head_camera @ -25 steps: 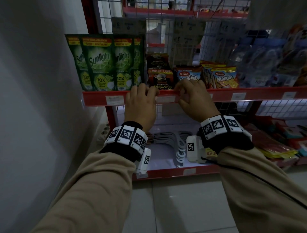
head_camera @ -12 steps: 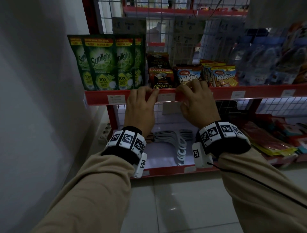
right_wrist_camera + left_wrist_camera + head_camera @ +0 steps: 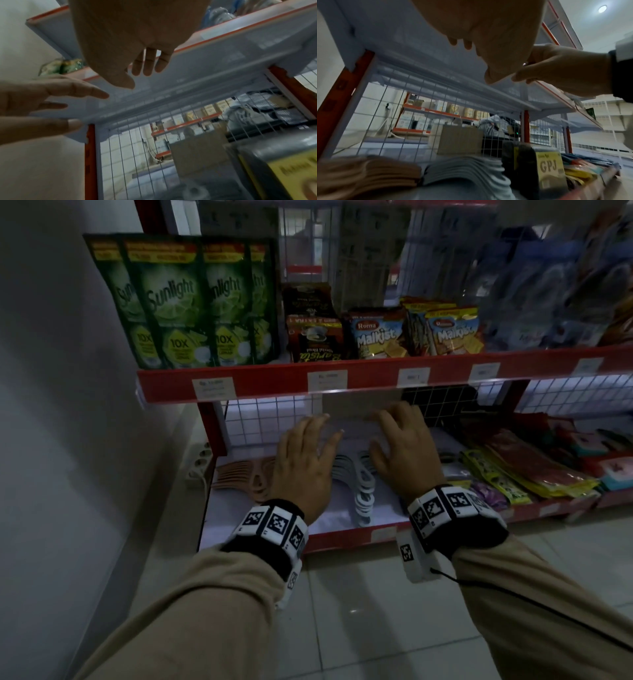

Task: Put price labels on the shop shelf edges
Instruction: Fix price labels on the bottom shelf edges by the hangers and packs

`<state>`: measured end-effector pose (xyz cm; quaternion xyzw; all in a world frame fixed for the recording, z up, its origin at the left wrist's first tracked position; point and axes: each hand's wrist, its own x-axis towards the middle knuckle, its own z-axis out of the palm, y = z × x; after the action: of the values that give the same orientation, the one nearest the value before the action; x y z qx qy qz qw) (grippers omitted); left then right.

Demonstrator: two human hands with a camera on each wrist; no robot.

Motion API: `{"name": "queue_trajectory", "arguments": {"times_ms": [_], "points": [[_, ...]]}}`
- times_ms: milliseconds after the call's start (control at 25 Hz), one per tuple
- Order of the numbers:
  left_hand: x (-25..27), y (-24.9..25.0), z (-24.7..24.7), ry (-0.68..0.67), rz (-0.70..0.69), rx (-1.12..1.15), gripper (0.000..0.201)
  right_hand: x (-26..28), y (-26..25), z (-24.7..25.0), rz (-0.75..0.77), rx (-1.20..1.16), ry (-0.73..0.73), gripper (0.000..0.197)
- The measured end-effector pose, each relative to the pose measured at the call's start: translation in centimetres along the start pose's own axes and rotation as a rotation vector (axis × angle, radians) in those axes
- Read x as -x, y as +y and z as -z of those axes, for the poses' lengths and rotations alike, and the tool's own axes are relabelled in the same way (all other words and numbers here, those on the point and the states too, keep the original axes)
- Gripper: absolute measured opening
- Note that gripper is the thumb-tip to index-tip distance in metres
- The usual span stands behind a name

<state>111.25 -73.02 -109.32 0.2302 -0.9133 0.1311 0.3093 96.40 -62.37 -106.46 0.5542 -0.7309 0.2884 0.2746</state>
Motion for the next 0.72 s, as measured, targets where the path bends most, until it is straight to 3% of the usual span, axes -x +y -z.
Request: {"name": "queue_trajectory", "arguments": {"times_ms": [160,400,560,720], "points": [[2.7,1.0,-3.6,-0.240,-0.003,0.024,0.045,6.0,2.0,-3.8,-0.090,-0.037,-0.184,0.031],[9.0,3.3,-9.5,-0.553,-0.005,0.206,0.055,12.7,3.6,-7.7,-0.230,-0.129,-0.429,0.028],[11.5,4.1,-11.4,-0.615,-0.013,0.242,0.059,15.3,3.9,-9.2,-0.150,-0.088,-0.497,0.026],[11.6,4.3,-11.5,-0.594,0.020,0.248,0.059,16.3,3.6,-9.7,-0.075,-0.019,-0.402,0.019]]}}
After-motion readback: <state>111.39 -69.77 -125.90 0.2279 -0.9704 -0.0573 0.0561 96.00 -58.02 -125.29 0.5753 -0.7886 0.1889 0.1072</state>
